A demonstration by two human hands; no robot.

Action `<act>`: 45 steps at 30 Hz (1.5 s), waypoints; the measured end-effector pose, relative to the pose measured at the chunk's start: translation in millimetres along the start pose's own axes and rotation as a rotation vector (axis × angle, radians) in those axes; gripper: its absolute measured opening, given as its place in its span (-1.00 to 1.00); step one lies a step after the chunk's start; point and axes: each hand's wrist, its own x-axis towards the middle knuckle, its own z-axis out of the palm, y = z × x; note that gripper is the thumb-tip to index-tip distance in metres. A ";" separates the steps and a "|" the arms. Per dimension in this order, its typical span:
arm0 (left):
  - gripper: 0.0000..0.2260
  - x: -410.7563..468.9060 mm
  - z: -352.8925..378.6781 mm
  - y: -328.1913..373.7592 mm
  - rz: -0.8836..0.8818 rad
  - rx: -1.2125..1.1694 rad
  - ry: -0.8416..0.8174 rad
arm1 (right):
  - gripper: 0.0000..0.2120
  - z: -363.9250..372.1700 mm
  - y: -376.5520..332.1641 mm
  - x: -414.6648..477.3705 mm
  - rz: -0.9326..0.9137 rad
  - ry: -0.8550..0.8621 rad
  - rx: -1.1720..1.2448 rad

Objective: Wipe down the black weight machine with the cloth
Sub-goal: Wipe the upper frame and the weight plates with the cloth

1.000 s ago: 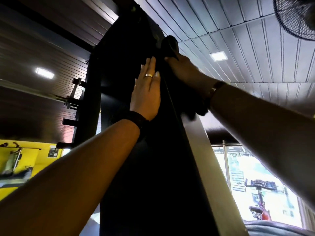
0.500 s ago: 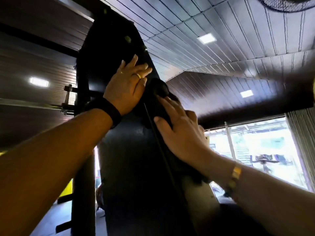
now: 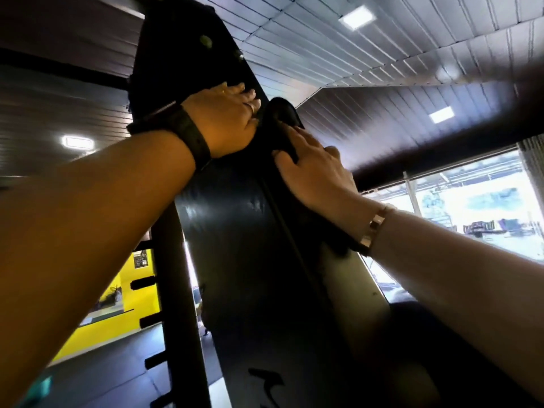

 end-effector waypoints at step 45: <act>-0.61 -99.1 51.9 96.1 0.384 -0.449 0.599 | -0.34 -0.7 30.7 -199.0 0.066 0.041 -0.223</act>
